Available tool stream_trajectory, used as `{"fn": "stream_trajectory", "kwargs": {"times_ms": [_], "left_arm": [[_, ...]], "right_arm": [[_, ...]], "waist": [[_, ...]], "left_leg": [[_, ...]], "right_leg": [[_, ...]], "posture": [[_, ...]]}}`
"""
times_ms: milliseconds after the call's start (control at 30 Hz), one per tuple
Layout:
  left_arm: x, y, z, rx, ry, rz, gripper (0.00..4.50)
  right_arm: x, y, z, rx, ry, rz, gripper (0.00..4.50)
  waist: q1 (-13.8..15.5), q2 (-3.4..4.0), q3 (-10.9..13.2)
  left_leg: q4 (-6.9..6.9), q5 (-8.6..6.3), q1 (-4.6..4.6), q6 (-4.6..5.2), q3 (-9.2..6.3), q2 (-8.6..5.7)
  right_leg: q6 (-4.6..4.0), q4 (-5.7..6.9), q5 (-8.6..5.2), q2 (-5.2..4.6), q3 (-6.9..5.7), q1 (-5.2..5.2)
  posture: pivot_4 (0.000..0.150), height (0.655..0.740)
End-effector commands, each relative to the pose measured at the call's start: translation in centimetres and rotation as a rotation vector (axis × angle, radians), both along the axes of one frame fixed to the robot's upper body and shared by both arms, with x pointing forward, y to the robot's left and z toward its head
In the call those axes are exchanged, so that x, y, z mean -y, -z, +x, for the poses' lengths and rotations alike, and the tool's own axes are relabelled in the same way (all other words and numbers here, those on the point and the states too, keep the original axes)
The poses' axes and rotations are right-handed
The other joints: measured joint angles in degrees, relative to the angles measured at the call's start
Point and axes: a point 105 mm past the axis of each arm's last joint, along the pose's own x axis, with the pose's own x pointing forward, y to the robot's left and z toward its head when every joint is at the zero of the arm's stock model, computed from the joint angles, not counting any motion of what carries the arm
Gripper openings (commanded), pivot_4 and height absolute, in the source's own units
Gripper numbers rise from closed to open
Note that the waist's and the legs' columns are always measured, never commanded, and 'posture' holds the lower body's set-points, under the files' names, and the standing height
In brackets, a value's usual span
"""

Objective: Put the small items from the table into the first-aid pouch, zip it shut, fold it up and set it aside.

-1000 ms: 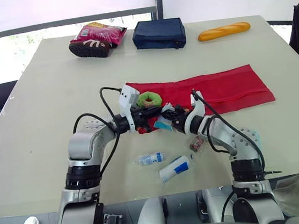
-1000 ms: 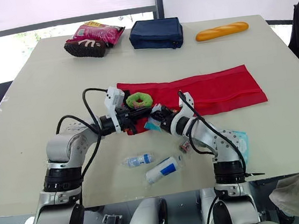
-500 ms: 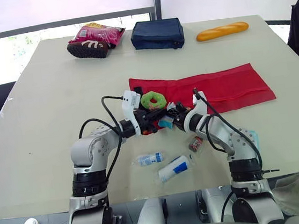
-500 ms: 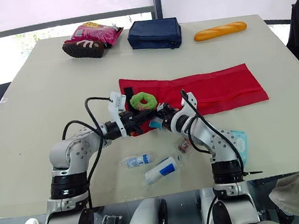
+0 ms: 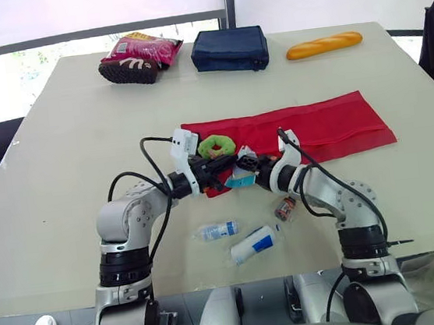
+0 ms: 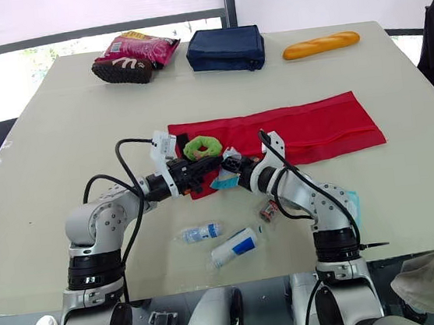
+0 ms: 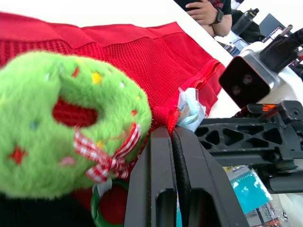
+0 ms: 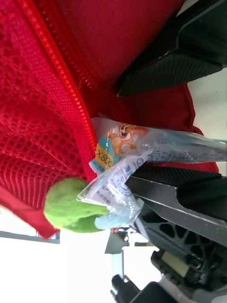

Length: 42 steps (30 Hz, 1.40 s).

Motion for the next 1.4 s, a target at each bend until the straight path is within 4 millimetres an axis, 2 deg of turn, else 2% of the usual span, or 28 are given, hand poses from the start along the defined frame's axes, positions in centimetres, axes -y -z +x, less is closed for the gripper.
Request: {"fn": "stream_trajectory", "kwargs": {"times_ms": [33, 367, 500, 600, 700, 733, 833, 967, 1400], "left_arm": [[0.8, -0.2, -0.3, 0.008, 0.045, -0.01, 0.0], [0.8, -0.1, -0.2, 0.004, 0.052, -0.006, 0.0], [0.7, -0.2, -0.2, 0.004, 0.05, -0.01, 0.0], [0.7, -0.3, -0.1, 0.006, 0.045, -0.014, 0.0], [0.4, -0.4, 0.0, 0.008, 0.037, -0.016, 0.0], [0.4, -0.4, 0.1, 0.008, 0.035, -0.015, 0.0], [0.4, -0.3, 0.1, 0.007, 0.036, -0.012, 0.0], [0.4, -0.3, 0.1, 0.007, 0.039, -0.012, 0.0], [0.3, -0.5, -0.2, 0.006, 0.054, -0.012, 0.0]], "right_arm": [[-0.8, -3.2, -1.5, 0.156, -0.119, 0.028, 2.42], [1.0, -3.0, -3.3, 0.225, -0.216, -0.046, 2.42], [1.8, -2.1, -3.7, 0.212, -0.223, -0.079, 2.42], [2.4, -1.4, -4.0, 0.203, -0.217, -0.102, 1.55], [3.0, -1.0, -4.3, 0.201, -0.218, -0.123, 0.15], [3.1, -0.8, -4.5, 0.2, -0.222, -0.138, 0.06], [3.7, -0.1, -4.6, 0.196, -0.227, -0.183, 0.06], [4.0, -0.2, -4.3, 0.201, -0.213, -0.187, 0.06], [3.6, -3.2, -3.6, 0.278, -0.16, -0.047, 0.06]], "waist": [[0.02, 0.0, 0.0], [0.12, 0.0, 0.0], [0.18, -0.01, 0.0], [0.18, -0.01, 0.0], [0.2, -0.01, 0.0], [0.21, -0.01, 0.0], [0.27, -0.01, 0.0], [0.26, -0.01, 0.0], [0.34, -0.01, 0.0]], "left_leg": [[0.0, 0.0, 0.0, 0.0, 0.0, 0.0], [-0.02, 0.0, -0.02, 0.0, -0.02, 0.01], [-0.03, 0.0, -0.02, 0.0, -0.01, 0.0], [-0.05, 0.0, -0.03, 0.0, 0.0, 0.0], [-0.05, 0.0, -0.03, 0.0, 0.0, 0.0], [-0.05, 0.0, -0.03, 0.0, 0.01, 0.0], [-0.05, 0.0, -0.03, 0.0, 0.0, 0.0], [-0.05, 0.0, -0.03, 0.0, 0.01, 0.01], [-0.05, 0.0, -0.04, 0.0, 0.0, 0.02]], "right_leg": [[0.01, 0.0, -0.01, 0.0, 0.0, 0.0], [0.05, -0.05, -0.03, 0.0, -0.03, 0.01], [0.05, -0.08, -0.03, 0.0, -0.03, 0.01], [0.06, -0.1, -0.03, 0.0, -0.02, 0.01], [0.14, -0.12, -0.08, 0.0, -0.02, 0.01], [0.16, -0.12, -0.09, 0.0, -0.02, 0.01], [0.18, -0.12, -0.1, 0.0, -0.03, 0.01], [0.19, -0.13, -0.11, 0.01, -0.02, 0.01], [0.21, -0.15, -0.11, 0.02, -0.03, 0.01]], "posture": [[0.15, 0.7134], [0.15, 0.7134], [0.15, 0.7134], [0.15, 0.7134], [0.15, 0.7134], [0.15, 0.7134], [0.15, 0.7134], [0.15, 0.7134], [0.15, 0.7134]]}}
